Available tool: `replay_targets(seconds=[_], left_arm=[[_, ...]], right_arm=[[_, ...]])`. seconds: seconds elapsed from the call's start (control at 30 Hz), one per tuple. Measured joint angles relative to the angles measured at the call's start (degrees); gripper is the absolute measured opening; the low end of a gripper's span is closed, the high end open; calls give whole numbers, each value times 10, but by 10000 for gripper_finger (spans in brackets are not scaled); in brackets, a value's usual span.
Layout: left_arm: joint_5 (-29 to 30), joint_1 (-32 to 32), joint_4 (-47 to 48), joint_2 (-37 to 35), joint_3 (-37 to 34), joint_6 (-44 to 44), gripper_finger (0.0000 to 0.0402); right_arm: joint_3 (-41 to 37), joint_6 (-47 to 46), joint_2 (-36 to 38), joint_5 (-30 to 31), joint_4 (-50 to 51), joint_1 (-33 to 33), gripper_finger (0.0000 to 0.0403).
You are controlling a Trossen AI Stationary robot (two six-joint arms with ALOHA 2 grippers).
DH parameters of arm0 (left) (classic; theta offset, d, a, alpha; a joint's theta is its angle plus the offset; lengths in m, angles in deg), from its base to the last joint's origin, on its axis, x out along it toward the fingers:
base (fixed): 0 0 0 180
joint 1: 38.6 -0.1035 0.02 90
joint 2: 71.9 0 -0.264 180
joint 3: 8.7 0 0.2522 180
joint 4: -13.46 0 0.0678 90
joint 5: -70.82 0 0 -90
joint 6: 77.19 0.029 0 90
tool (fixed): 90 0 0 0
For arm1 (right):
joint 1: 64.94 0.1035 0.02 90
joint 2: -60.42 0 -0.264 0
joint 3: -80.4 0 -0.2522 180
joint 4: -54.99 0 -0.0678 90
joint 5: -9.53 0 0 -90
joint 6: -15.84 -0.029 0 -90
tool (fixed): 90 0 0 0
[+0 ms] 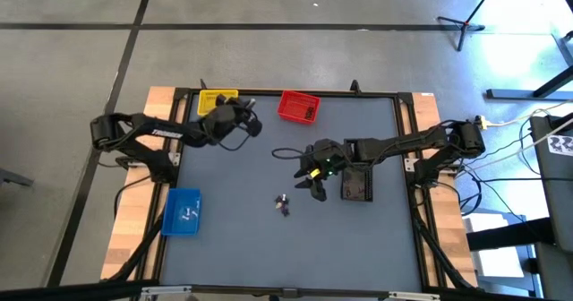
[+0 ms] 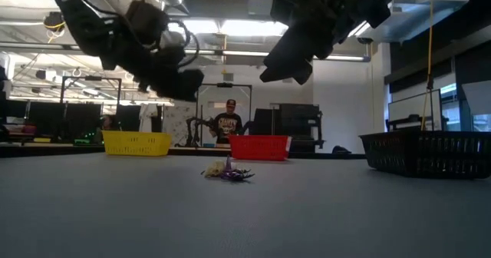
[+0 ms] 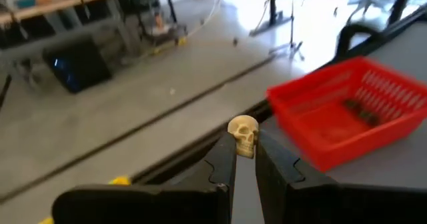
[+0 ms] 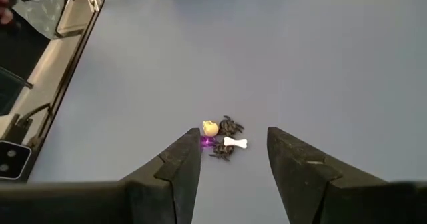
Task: Sort Halloween decoration
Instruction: Put the yellow skull toy into the yellow bin
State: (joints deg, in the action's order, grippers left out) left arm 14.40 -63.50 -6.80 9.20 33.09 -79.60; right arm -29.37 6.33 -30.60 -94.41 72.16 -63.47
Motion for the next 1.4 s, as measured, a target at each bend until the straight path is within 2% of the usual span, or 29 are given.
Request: replay_targets(seconds=[0.17, 0.33, 0.53, 0.67, 0.9, 1.4], left_arm=[[-17, -39, 62, -13, 0, -19, 27], [-17, -59, 124, -66, 0, -23, 27], [-17, -70, 251, -143, 0, -85, 27], [-17, -79, 322, -163, 0, -95, 27], [-17, -97, 355, -153, 0, -92, 27], [-12, -127, 353, -151, 0, -91, 27]], right_arm=[[0, 16, 0, 0, 12, 0, 172], [0, 37, 0, 3, 20, 0, 172], [0, 55, 0, 52, 24, 0, 172], [0, 55, 0, 76, 25, 0, 172], [0, 55, 0, 78, 26, 0, 172], [0, 53, 0, 78, 26, 1, 172]])
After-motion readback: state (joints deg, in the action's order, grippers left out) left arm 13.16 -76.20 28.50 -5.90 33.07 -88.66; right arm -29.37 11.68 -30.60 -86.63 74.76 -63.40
